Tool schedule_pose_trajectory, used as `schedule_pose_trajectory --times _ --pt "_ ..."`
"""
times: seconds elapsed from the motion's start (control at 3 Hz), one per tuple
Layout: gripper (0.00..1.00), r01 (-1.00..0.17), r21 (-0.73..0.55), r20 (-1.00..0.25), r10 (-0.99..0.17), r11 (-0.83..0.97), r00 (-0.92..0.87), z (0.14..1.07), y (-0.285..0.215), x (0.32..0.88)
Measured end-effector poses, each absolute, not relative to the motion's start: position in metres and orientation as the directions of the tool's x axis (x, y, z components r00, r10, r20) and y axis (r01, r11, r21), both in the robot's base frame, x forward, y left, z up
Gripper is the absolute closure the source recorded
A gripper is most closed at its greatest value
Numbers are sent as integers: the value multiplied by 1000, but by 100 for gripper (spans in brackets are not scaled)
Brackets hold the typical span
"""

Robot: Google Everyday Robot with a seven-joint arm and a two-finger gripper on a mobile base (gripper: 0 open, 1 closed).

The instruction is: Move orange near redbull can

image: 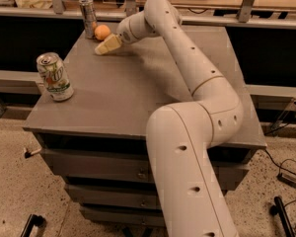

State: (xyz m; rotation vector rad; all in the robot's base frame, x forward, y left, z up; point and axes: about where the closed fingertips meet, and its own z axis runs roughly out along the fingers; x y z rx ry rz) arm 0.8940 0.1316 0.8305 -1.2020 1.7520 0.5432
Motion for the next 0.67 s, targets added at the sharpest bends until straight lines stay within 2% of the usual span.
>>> schedule_pose_trajectory --times 0.67 --pt "0 -860 -152 -907 -415 487 -75 873 91 900"
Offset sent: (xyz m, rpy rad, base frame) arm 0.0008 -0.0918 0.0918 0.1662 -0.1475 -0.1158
